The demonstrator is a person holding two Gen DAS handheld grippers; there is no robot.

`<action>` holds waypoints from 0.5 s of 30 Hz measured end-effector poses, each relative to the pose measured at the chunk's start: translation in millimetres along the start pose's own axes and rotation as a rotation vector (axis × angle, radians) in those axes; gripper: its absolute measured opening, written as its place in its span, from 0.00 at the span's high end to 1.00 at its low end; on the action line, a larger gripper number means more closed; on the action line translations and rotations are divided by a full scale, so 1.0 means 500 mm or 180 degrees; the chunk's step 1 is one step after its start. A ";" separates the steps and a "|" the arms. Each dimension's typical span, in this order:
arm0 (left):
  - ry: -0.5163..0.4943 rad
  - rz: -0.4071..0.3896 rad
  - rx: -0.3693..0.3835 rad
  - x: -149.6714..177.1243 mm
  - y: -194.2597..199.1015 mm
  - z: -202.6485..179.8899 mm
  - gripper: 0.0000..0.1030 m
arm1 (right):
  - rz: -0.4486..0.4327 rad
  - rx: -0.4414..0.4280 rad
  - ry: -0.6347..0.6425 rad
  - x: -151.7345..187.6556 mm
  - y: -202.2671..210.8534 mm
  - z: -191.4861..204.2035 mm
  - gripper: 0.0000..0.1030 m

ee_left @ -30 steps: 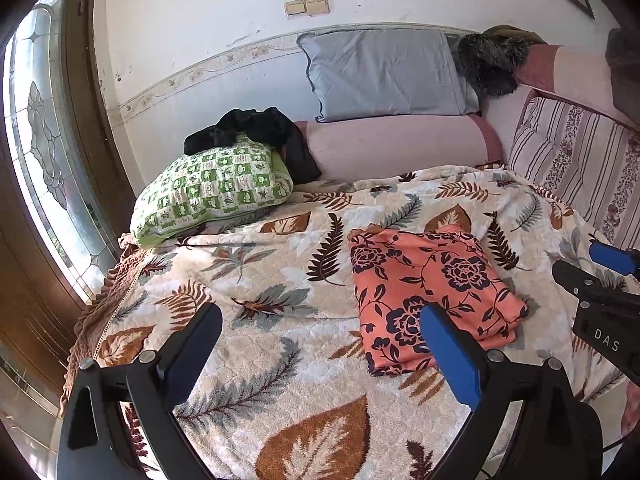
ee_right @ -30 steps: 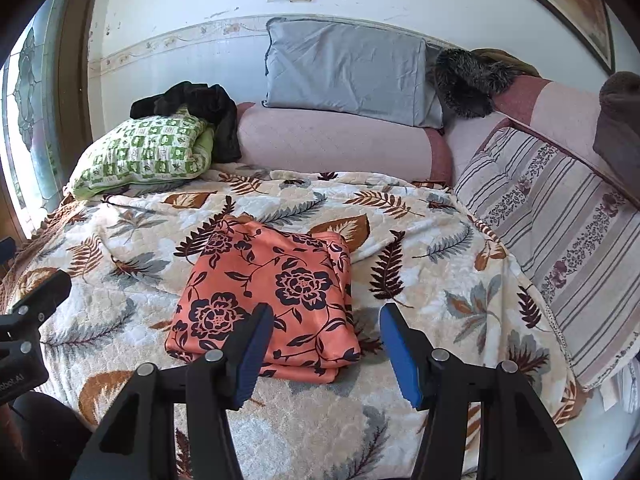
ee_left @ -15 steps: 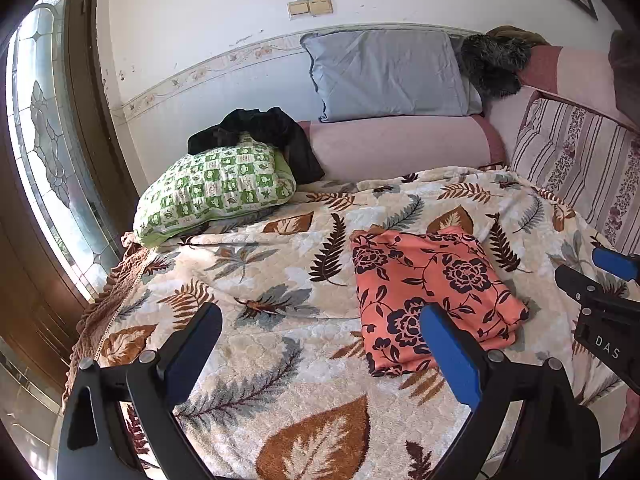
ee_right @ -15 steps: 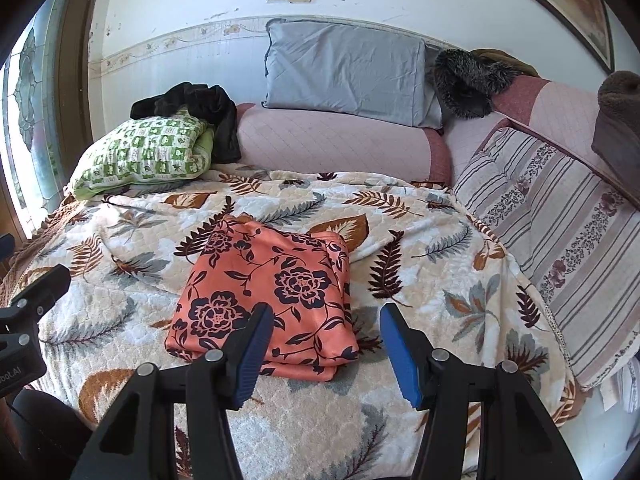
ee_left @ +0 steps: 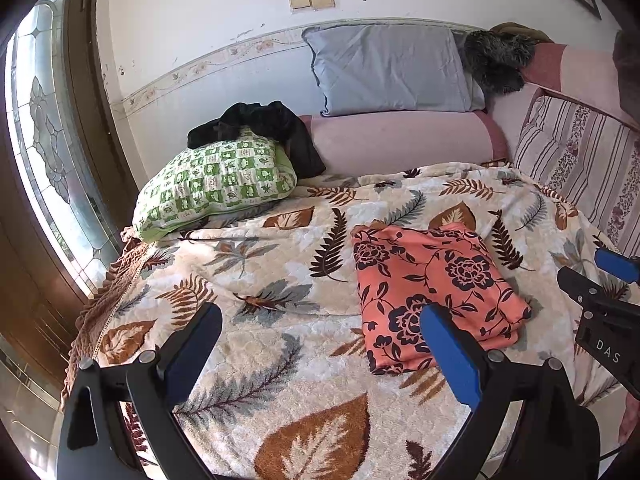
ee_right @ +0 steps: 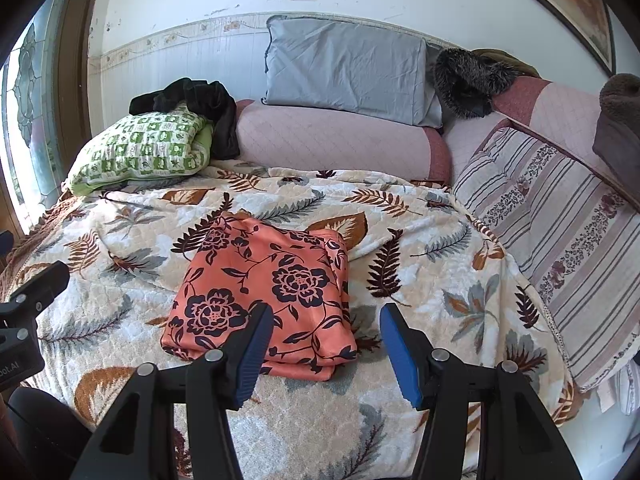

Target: Fold small clothes

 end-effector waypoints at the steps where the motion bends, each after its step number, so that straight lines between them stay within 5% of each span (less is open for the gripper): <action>1: 0.0005 0.0008 -0.0002 0.001 -0.001 0.000 0.04 | 0.0003 -0.0003 -0.0002 0.001 -0.002 -0.001 0.42; 15: 0.0007 0.0061 -0.0013 0.009 -0.013 -0.001 0.04 | 0.0046 -0.0018 0.0031 0.010 -0.017 0.003 0.42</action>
Point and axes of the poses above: each gripper's, at about its wrist camera, not at the fingertips, and y roughly against the way its jaws point, z to its left, x to its underside, the point moved 2 cm from there along -y, roughly the way its jaws point, and after that the axes turned 6 degrees about -z, right-handed, at the moved point
